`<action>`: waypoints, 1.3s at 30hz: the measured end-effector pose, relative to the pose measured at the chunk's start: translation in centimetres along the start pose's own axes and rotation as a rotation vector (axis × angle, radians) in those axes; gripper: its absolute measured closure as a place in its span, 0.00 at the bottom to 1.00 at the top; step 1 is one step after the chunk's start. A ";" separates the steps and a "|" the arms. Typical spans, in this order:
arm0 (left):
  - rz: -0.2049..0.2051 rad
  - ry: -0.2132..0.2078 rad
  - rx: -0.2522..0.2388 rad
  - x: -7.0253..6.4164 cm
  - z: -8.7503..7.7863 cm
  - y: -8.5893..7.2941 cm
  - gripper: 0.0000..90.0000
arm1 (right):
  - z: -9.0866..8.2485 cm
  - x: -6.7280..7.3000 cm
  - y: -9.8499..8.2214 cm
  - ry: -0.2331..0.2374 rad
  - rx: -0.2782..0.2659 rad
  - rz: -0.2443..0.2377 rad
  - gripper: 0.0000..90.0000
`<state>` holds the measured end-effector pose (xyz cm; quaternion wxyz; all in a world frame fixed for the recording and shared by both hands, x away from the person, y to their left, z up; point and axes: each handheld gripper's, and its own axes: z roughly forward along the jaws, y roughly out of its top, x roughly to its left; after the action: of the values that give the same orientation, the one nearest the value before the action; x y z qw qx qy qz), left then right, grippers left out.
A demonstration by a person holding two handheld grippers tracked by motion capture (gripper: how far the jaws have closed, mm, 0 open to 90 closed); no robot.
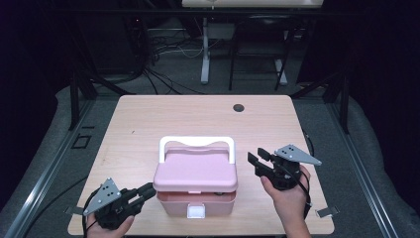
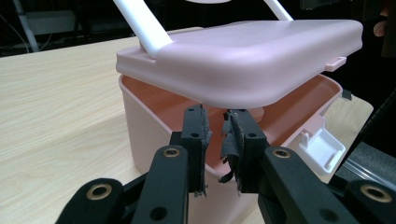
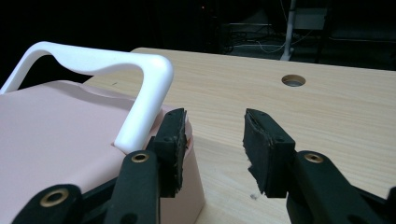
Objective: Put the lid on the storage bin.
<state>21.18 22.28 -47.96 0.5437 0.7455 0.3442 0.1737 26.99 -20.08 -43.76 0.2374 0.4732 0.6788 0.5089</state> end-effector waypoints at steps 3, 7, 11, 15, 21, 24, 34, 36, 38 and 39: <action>0.004 0.002 0.008 -0.1 0.0 -0.3 0.86 | 0.0 -0.1 0.0 -0.001 -0.002 0.002 0.65; 0.008 0.008 0.015 -0.2 0.1 -0.6 0.86 | 0.0 -0.1 -0.1 0.000 0.001 0.004 0.65; 0.012 0.006 0.023 -0.2 0.1 -0.8 0.86 | 0.1 -0.1 -0.1 0.002 0.004 0.004 0.65; 0.016 0.008 0.023 -0.2 0.1 -0.9 0.86 | 0.1 -0.1 -0.2 0.002 0.004 0.004 0.65; 0.011 0.005 0.031 -0.1 0.1 -1.0 0.86 | 0.2 -0.1 -0.2 0.001 0.005 0.006 0.65; 0.015 0.004 0.038 -0.1 0.1 -1.1 0.86 | 0.2 -0.1 -0.3 0.002 0.005 0.004 0.64; 0.012 0.001 0.045 -0.1 0.2 -1.3 0.86 | 0.4 0.1 -0.4 0.005 0.008 0.001 0.64; 0.011 0.000 0.051 -0.1 0.2 -1.3 0.86 | 0.4 0.1 -0.4 0.004 0.010 -0.001 0.64; 0.013 0.001 0.054 -0.1 0.2 -1.4 0.86 | 0.4 0.1 -0.4 0.004 0.010 0.001 0.64; 0.014 0.000 0.054 -0.1 0.3 -1.5 0.86 | 0.4 0.1 -0.4 0.004 0.010 0.001 0.64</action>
<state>20.83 22.31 -49.39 0.5221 0.7623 0.3436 0.1679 27.10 -19.84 -44.25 0.2332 0.4737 0.6815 0.5068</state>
